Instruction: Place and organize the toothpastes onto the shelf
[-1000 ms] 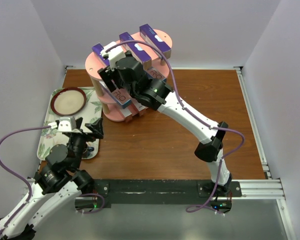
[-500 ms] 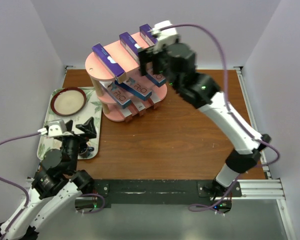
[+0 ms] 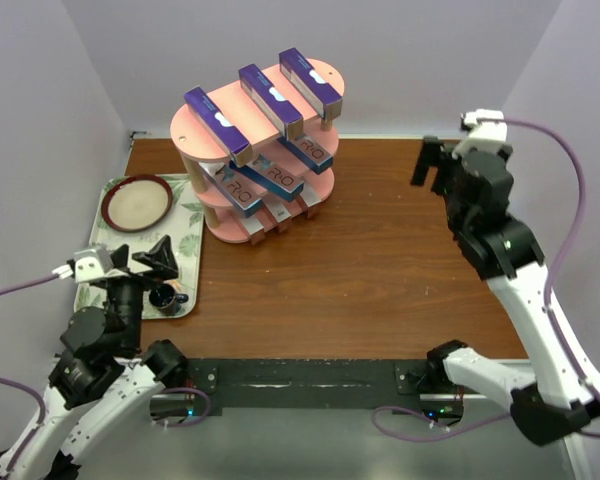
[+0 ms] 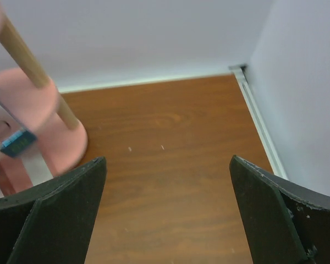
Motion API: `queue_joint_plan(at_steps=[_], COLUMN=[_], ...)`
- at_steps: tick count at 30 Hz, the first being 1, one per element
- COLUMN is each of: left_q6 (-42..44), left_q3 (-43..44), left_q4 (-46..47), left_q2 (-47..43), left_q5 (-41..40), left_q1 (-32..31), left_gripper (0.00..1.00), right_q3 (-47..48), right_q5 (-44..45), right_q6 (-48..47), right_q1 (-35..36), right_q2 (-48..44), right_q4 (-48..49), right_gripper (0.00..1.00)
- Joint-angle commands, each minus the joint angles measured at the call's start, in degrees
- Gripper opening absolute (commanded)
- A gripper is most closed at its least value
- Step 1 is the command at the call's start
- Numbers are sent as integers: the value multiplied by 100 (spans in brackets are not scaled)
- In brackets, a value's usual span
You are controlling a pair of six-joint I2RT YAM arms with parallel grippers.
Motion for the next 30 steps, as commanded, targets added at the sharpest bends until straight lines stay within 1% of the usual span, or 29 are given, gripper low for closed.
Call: queue_joint_plan(at_steps=[1, 3, 9, 14, 19, 22, 28, 30], left_q6=[53, 44, 35, 9, 9, -26, -26, -17], left_q3=[497, 603, 840, 955, 990, 981, 990, 990], left_q4=[-311, -408, -654, -865, -953, -962, -962, -962], left_q2=[-136, -232, -400, -470, -549, -619, -619, -760], left_q5=[-112, -69, -7, -15, -42, -86, -121, -147], left_q1=[16, 16, 16, 16, 16, 16, 16, 16], left_gripper=[100, 100, 100, 100, 100, 100, 100, 100], right_q3=[-1058, -1541, -2500, -2896, -3310, -3486, -3521, -3521], right_q5=[589, 607, 818, 774, 994, 1047, 1108, 1099], right_q6=[327, 441, 415, 723, 898, 881, 881, 890], right_q1=[-8, -9, -9, -9, -9, 0, -9, -8], right_q2=[-1068, -1648, -2773, -3469, -4224, -4515, -4648, -4648], right_q4=[2, 1, -42, -227, -140, 1, 72, 54], right_gripper=[99, 99, 99, 98, 99, 99, 99, 99])
